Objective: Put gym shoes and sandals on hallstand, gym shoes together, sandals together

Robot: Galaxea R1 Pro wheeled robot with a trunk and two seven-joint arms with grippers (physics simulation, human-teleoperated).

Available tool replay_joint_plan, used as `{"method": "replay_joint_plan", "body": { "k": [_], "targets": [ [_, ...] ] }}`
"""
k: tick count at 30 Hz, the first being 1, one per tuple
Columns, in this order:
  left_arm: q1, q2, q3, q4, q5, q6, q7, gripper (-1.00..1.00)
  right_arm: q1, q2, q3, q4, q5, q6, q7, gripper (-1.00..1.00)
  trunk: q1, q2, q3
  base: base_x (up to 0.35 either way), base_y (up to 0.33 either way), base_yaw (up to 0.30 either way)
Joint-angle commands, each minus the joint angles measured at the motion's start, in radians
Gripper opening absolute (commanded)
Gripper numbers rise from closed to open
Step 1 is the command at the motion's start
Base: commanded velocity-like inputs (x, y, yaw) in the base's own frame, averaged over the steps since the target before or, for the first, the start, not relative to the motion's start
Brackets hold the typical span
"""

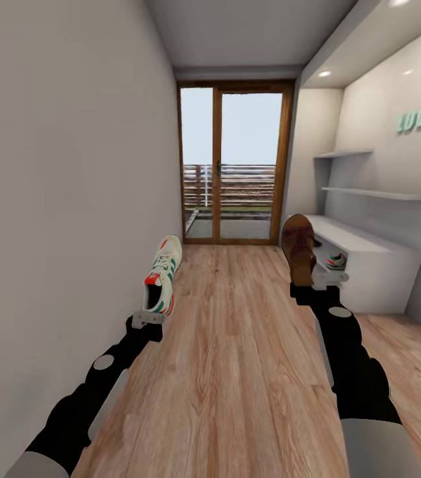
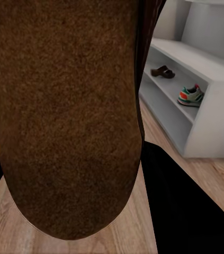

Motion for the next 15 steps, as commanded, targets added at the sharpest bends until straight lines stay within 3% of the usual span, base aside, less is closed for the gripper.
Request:
{"method": "replay_joint_plan", "body": {
  "k": [1, 15],
  "targets": [
    [-0.001, 0.001, -0.001, -0.002, 0.009, 0.006, -0.002, -1.00, -0.001, 0.001, -0.001, -0.001, 0.001, 0.005, -0.001, -1.00, 0.000, -0.001, -0.001, 0.346, 0.000, 0.000],
    [-0.001, 0.000, -0.001, -0.002, 0.009, 0.006, -0.002, -1.00, -0.001, 0.001, -0.001, -0.001, 0.001, 0.005, -0.001, -1.00, 0.000, -0.001, -0.001, 0.346, 0.000, 0.000]
  ]
}}
